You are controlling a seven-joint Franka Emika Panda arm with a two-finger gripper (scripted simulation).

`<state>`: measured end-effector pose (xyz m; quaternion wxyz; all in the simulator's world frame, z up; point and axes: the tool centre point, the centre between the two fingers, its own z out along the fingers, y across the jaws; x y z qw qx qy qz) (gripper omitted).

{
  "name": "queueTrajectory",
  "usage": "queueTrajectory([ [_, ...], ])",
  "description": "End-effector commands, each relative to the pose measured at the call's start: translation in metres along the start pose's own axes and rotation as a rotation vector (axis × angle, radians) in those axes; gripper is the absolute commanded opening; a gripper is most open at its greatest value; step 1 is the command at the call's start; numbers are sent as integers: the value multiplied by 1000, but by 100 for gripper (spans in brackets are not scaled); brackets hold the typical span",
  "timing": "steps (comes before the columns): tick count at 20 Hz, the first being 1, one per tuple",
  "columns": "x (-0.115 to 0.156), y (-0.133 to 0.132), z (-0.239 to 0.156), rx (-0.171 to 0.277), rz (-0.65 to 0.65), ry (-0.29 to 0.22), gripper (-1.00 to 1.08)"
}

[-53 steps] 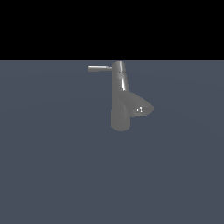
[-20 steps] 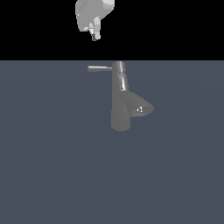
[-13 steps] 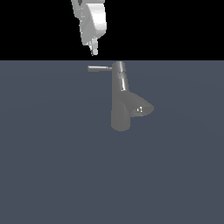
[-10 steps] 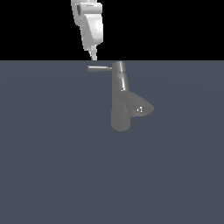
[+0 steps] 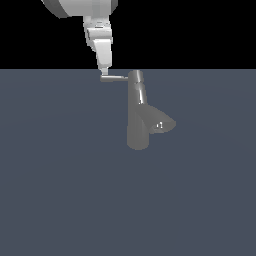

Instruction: Turn on the faucet by rotating a designated handle.

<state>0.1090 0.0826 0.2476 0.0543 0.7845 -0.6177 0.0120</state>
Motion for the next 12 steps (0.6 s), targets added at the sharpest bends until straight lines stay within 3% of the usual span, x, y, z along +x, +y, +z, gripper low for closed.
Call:
queueTrajectory([
  [1, -2, -4, 7, -2, 19, -4, -100],
  [12, -3, -1, 10, -2, 32, -7, -100],
])
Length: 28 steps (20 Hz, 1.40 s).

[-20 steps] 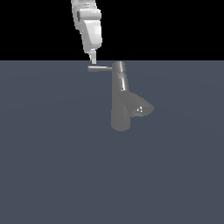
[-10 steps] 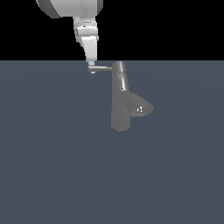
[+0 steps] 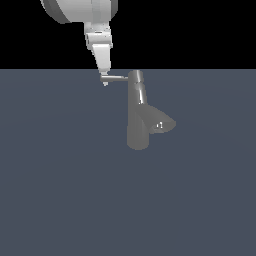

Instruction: Turn on the faucet by rotating a designated handle.

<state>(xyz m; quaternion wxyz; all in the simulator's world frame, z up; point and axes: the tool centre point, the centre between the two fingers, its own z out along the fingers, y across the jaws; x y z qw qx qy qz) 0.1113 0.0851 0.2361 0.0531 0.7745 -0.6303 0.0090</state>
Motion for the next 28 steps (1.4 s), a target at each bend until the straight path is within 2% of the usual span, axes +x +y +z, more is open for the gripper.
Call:
queueTrajectory([
  [1, 0, 5, -2, 1, 0, 0, -100],
  [28, 3, 77, -31, 1, 1, 0, -100],
])
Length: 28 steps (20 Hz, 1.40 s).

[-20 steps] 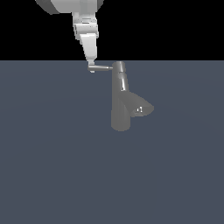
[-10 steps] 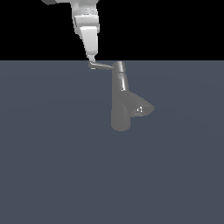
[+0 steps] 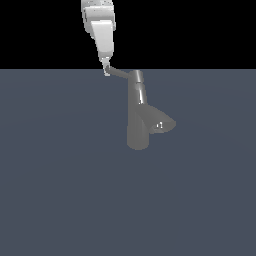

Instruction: Turn on the faucet by rotating a designated handle.

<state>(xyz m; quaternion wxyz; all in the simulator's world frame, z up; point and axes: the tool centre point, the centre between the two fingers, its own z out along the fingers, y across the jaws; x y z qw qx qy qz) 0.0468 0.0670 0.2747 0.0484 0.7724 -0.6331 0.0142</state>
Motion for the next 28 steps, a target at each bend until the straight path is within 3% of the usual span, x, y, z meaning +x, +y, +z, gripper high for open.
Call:
queueTrajectory([
  [1, -4, 8, 2, -12, -6, -2, -100],
  [2, 0, 2, -1, 0, 0, 0, -100],
  [25, 62, 68, -19, -12, -6, -2, -100],
  [27, 51, 62, -18, -9, -19, -4, -100],
  [28, 59, 63, -18, -9, -18, -4, -100],
])
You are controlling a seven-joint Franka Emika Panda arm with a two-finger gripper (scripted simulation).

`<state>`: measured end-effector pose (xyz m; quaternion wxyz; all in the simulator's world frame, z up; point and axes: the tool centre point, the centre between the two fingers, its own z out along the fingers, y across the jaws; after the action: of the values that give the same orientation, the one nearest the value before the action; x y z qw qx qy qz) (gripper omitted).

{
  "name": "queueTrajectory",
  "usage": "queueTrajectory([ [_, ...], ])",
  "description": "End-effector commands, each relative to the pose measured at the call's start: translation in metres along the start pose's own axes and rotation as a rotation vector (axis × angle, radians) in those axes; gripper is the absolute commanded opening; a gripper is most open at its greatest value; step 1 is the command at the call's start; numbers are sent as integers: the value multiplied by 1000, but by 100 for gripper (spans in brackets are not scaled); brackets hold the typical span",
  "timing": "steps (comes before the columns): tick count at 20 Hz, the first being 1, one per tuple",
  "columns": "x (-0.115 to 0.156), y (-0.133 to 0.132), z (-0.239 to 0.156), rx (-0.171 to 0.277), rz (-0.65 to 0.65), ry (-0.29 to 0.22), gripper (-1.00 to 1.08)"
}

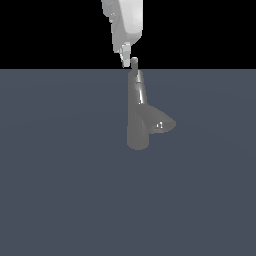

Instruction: Turn on the faucet by rotating a designated handle.

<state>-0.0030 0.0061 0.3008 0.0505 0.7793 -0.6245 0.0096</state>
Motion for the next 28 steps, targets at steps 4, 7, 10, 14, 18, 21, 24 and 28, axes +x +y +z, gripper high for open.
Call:
queueTrajectory([
  [4, 35, 2, 3, -2, 8, 1, -100],
  [7, 56, 3, 4, -3, 10, 1, -100],
  [10, 77, 4, 6, -3, 13, 2, -100],
  [14, 97, 5, 7, -4, 16, 2, -100],
  [18, 79, -10, 5, 6, -18, 1, -100],
  [21, 89, -16, 9, 5, -14, 1, -100],
  [24, 99, -22, 13, 3, -9, 1, -100],
  [28, 112, -29, 18, 2, -4, 2, -100],
])
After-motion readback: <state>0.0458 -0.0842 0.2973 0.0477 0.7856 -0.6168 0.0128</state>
